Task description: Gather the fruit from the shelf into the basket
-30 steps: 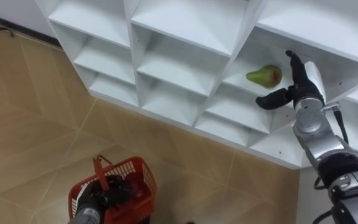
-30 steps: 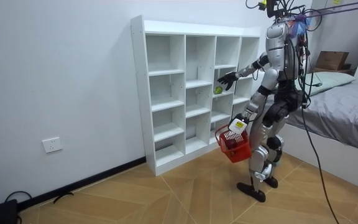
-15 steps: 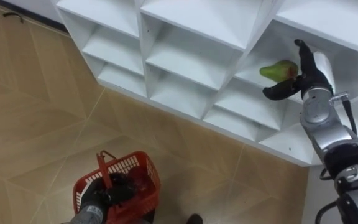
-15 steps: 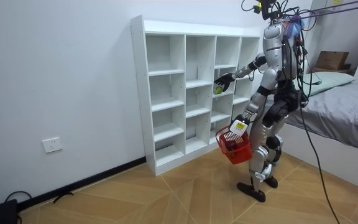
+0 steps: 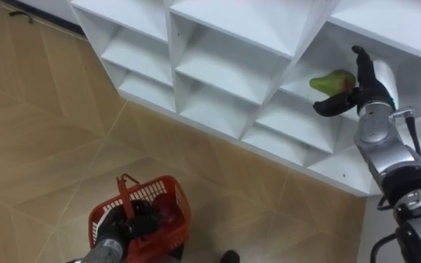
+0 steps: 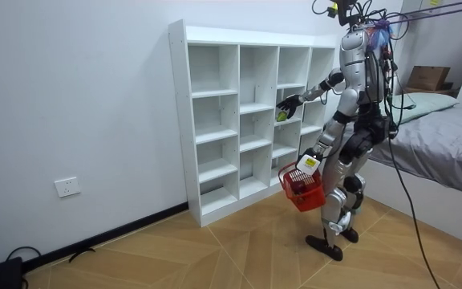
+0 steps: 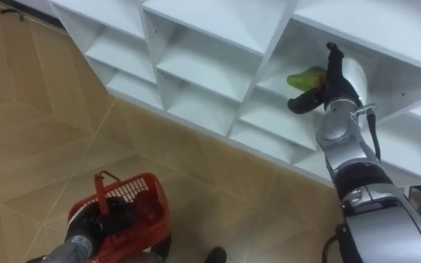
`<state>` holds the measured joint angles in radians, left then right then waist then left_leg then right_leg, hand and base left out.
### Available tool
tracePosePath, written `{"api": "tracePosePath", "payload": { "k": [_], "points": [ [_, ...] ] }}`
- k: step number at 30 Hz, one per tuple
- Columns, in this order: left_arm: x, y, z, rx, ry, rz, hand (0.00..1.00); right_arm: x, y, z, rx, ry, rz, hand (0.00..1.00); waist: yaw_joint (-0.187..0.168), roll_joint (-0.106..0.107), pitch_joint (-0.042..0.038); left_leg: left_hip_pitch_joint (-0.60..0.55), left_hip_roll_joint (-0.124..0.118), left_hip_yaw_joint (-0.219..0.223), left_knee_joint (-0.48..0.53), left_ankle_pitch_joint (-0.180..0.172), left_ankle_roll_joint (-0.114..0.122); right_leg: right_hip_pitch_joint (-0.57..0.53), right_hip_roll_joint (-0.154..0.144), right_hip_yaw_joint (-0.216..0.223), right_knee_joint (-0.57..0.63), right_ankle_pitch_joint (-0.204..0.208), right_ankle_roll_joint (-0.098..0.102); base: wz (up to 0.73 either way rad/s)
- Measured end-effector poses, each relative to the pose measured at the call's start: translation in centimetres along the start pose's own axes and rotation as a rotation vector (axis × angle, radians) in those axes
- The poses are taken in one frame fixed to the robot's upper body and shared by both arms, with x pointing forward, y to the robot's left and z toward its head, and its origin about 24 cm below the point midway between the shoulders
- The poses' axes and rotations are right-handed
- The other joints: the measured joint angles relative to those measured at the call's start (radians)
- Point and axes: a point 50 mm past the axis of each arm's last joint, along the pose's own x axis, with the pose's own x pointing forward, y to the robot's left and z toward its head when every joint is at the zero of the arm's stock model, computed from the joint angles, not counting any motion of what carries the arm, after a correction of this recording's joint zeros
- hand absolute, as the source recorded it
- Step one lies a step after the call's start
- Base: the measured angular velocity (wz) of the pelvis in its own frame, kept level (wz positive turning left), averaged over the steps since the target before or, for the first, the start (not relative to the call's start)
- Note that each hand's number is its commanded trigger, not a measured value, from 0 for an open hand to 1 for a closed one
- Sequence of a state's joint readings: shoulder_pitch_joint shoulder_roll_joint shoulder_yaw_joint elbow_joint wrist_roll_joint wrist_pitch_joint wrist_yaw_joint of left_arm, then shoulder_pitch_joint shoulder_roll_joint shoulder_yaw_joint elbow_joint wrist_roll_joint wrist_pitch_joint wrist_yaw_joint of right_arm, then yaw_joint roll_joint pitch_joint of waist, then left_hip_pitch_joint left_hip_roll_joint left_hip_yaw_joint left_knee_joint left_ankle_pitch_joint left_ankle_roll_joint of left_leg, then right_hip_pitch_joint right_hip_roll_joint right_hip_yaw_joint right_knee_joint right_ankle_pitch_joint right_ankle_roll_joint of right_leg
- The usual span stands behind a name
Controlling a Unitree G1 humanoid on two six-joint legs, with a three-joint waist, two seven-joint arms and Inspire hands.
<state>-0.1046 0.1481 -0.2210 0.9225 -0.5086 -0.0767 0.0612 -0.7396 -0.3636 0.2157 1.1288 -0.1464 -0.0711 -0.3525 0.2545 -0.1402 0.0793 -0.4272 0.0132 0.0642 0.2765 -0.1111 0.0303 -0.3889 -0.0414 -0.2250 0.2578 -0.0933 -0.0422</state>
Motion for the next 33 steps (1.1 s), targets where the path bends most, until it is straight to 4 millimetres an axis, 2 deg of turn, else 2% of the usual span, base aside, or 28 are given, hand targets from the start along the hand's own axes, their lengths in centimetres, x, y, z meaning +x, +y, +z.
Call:
{"api": "tracePosePath", "payload": {
  "k": [5, 12, 20, 33],
  "points": [
    [0.01, 0.02, 0.06, 0.001, -0.002, -0.001, 1.00, -0.04, -0.12, -0.76, -0.021, 0.029, -0.007, 0.00, 0.001, 0.000, 0.0001, -0.017, -0.001, 0.000, -0.002, 0.002, 0.001, -0.018, -0.002, -0.001, 0.002, 0.000, 0.000, 0.00],
    [0.06, -0.06, 0.22, -0.006, -0.009, -0.006, 1.00, -0.05, -0.18, -0.91, -0.049, 0.028, -0.011, 0.00, 0.001, 0.000, 0.0008, -0.017, -0.001, 0.000, -0.002, 0.001, 0.002, -0.019, -0.003, -0.007, 0.003, 0.000, 0.000, 0.00],
    [0.12, -0.12, 0.48, -0.006, -0.021, -0.009, 1.00, -0.05, -0.18, -0.92, -0.070, 0.022, -0.008, 0.00, 0.001, -0.004, 0.0064, -0.019, -0.006, 0.000, 0.000, 0.002, 0.003, -0.029, -0.009, -0.007, 0.021, -0.006, 0.002, 0.00],
    [0.13, -0.16, 0.55, -0.007, -0.025, -0.011, 1.00, -0.05, -0.18, -0.92, -0.070, 0.022, -0.008, 0.00, 0.006, -0.004, 0.0075, -0.019, -0.006, 0.002, -0.001, 0.002, 0.003, -0.031, -0.009, -0.007, 0.022, -0.006, 0.002, 0.00]
  ]
}}
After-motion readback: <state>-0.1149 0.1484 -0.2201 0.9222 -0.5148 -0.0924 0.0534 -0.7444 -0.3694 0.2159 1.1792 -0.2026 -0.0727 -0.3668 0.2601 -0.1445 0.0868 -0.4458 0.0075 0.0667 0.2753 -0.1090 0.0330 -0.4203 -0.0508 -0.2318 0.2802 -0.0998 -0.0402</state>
